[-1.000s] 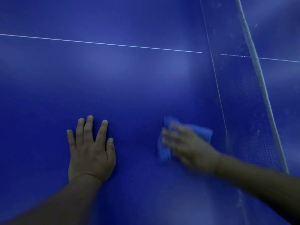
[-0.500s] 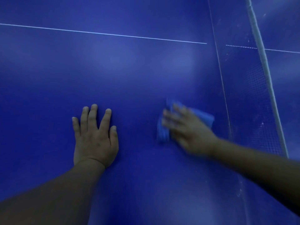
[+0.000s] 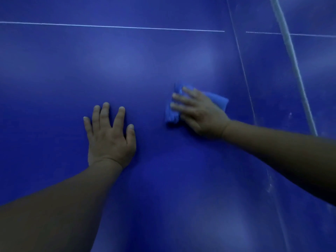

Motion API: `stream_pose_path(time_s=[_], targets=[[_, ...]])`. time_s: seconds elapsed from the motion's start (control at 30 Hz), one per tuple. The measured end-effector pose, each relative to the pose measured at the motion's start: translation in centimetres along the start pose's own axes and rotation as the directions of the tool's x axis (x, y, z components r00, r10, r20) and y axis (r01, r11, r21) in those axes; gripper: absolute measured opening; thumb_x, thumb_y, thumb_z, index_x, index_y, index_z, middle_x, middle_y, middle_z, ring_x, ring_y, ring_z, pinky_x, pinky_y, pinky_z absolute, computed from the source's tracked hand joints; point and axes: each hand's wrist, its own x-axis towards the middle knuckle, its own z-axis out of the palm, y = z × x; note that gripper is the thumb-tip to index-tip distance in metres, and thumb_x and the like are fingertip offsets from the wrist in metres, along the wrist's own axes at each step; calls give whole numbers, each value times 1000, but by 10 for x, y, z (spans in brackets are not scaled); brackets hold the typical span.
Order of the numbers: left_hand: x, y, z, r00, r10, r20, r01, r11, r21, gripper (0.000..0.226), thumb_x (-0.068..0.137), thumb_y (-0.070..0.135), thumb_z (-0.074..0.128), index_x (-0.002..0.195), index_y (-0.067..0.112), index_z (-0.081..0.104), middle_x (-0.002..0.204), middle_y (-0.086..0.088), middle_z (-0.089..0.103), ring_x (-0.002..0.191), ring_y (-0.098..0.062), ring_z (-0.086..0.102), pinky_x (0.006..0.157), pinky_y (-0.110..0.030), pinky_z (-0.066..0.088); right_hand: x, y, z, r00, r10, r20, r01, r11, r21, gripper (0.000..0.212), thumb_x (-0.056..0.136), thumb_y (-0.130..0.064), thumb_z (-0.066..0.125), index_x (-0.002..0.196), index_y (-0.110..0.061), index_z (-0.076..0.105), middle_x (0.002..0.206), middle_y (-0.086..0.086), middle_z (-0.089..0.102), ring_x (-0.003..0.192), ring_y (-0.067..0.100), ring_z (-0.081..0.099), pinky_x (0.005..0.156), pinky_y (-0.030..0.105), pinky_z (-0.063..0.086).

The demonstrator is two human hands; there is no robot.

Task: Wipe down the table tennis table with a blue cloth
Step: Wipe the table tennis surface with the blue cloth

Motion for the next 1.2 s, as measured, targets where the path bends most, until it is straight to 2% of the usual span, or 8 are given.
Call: stream_pose_path(time_s=[0.3, 0.43, 0.53, 0.67, 0.8, 0.87, 1.03, 1.2], targets=[[-1, -1, -4, 1000, 27, -3, -27, 996, -83, 69, 93, 50, 24, 153, 18, 30, 163, -14, 12, 152, -27, -1, 122, -50, -7, -168, -46, 10, 845, -455, 280, 488, 871, -61, 42, 107, -38, 29, 148, -30, 35, 165, 1, 17, 153, 31, 6, 123, 48, 6], [-4, -4, -8, 995, 94, -45, -101, 973, -207, 59, 97, 38, 38, 151, 14, 34, 162, -14, 18, 152, -28, 6, 122, -48, -5, -122, -67, 8, 989, 145, 11, -145, 989, -22, 39, 105, -30, 38, 140, -19, 52, 149, 12, 48, 140, 42, 36, 113, 57, 31], [-12, -6, -9, 967, 246, -64, -254, 934, -251, 53, 99, 30, 40, 148, 10, 41, 160, -15, 24, 151, -30, 11, 123, -46, -3, -104, -106, 19, 806, 579, -119, -577, 815, 58, 39, 99, -22, 51, 137, -15, 59, 148, 10, 50, 140, 43, 38, 110, 62, 32], [-21, -10, -10, 880, 473, -31, -461, 840, -287, 52, 96, 29, 39, 142, 5, 48, 155, -17, 32, 148, -34, 20, 123, -50, 7, -201, -212, 36, 922, 385, 31, -386, 922, 30, 39, 104, -32, 41, 139, -23, 55, 153, 5, 45, 143, 39, 34, 114, 53, 26], [-25, -13, -10, 835, 551, -15, -532, 799, -282, 49, 96, 28, 42, 138, 4, 51, 153, -17, 36, 146, -34, 23, 123, -49, 10, -299, -244, 22, 901, 422, 98, -424, 906, -1, 41, 107, -37, 30, 141, -26, 49, 152, 4, 44, 146, 34, 28, 115, 55, 29], [-26, -11, -10, 820, 572, -17, -557, 792, -251, 48, 96, 28, 43, 136, 4, 52, 151, -17, 38, 145, -35, 26, 123, -50, 10, -285, -233, 23, 786, 618, 29, -619, 785, 31, 45, 107, -37, 29, 140, -20, 55, 151, 7, 46, 144, 38, 30, 112, 63, 31], [-31, -8, -12, 729, 684, -4, -678, 722, -135, 47, 95, 29, 44, 133, 3, 54, 145, -19, 44, 140, -37, 33, 123, -50, 8, -150, -227, 47, 152, 968, -201, -969, 186, 162, 43, 102, -30, 42, 144, -23, 50, 157, 5, 39, 148, 36, 24, 119, 55, 19], [-33, -7, -10, 669, 743, 25, -739, 669, -76, 47, 95, 30, 41, 129, 0, 55, 139, -20, 48, 133, -40, 40, 120, -54, 16, -173, -296, 70, 543, 831, -120, -832, 552, 61, 43, 99, -29, 42, 142, -24, 50, 155, 2, 40, 147, 35, 25, 118, 52, 19]])
